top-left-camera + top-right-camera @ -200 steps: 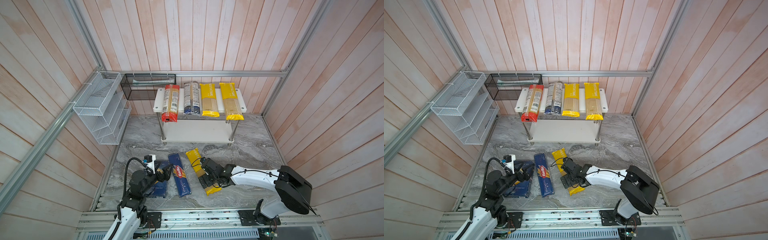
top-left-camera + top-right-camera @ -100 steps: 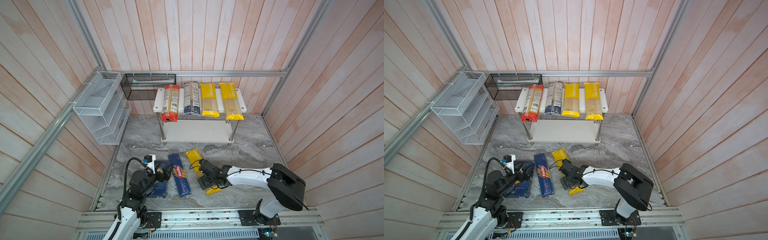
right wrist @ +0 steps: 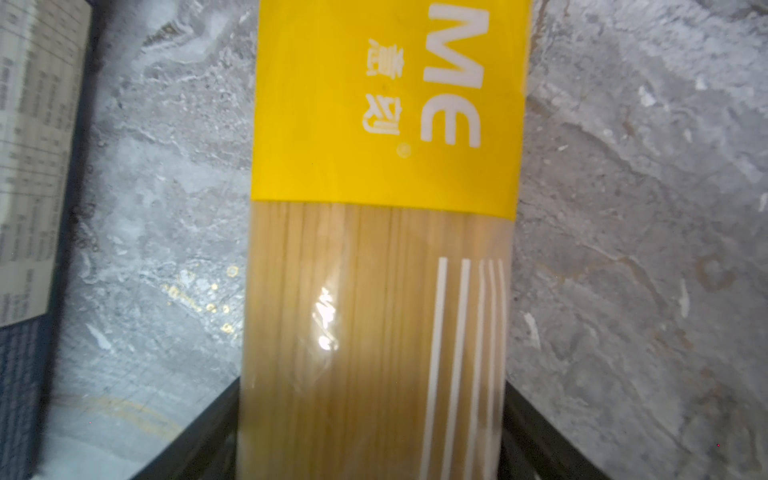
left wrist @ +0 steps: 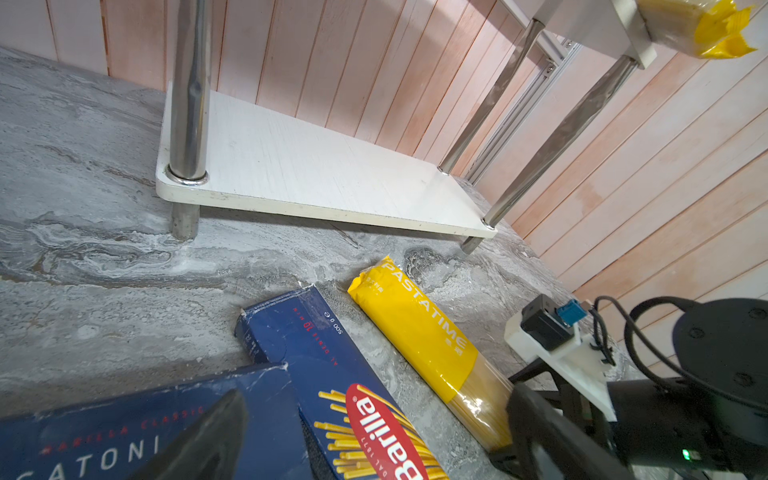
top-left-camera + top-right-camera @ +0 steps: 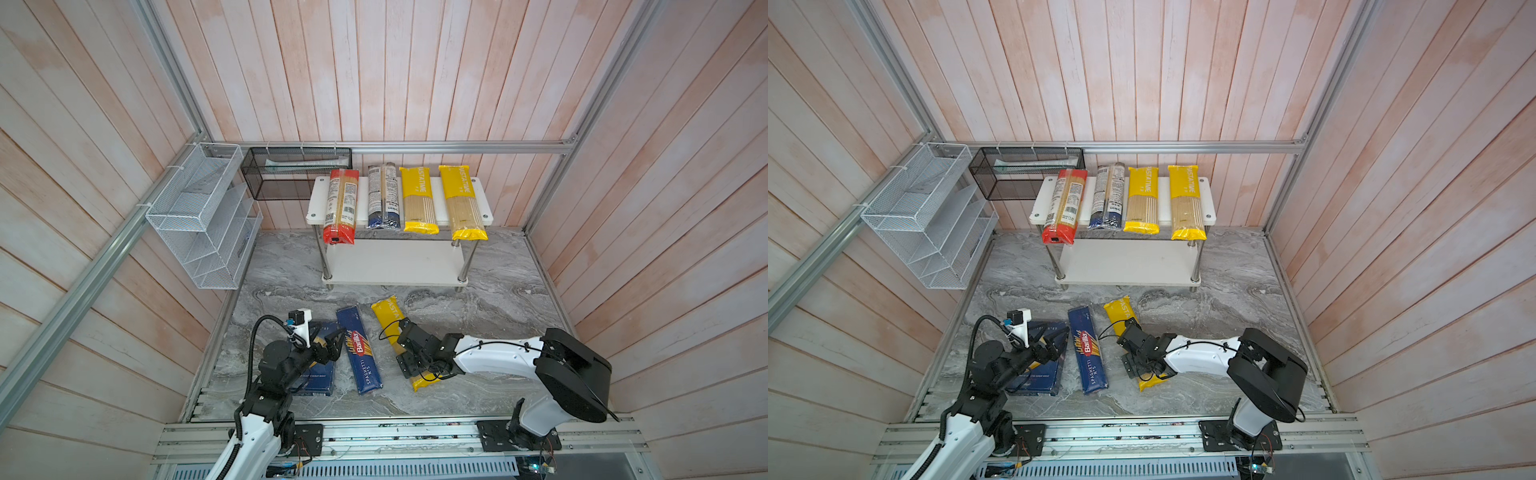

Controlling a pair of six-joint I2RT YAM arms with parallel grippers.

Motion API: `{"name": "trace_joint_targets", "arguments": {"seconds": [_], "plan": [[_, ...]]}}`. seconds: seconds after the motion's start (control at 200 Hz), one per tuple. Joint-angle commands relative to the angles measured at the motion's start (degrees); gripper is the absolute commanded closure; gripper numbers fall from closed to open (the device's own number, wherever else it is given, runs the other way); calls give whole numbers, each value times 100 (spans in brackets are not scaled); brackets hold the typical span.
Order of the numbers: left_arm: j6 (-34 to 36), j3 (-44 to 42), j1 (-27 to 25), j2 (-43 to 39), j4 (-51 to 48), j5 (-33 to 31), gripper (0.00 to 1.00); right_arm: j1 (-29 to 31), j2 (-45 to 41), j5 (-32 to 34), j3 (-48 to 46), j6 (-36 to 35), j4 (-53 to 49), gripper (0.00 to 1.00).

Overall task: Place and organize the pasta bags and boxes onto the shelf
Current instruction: 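Close the right gripper around the yellow PASTATIME bag, then lift the yellow PASTATIME bag upright and carry it toward the shelf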

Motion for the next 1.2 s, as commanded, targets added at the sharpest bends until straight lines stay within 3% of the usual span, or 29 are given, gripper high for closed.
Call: {"name": "trace_joint_targets", "arguments": {"seconds": [0.0,0.26,0.355,0.56,0.875,1.19], "plan": [[115,13,-39,-5,86,37,0,53,-49,-28,-274,135,-89,17],[123,3,-38,-4,94,42,0,107,-194,76,-460,354,-84,26],[123,8,-38,-14,94,45,0,132,-296,106,-504,415,-34,38],[123,8,-36,-22,94,44,0,162,-618,247,-557,564,47,48],[125,3,-41,-6,103,81,0,160,-1471,269,-864,738,337,66],[132,9,-46,-4,118,87,0,160,-2444,618,-1203,970,434,77]]}}
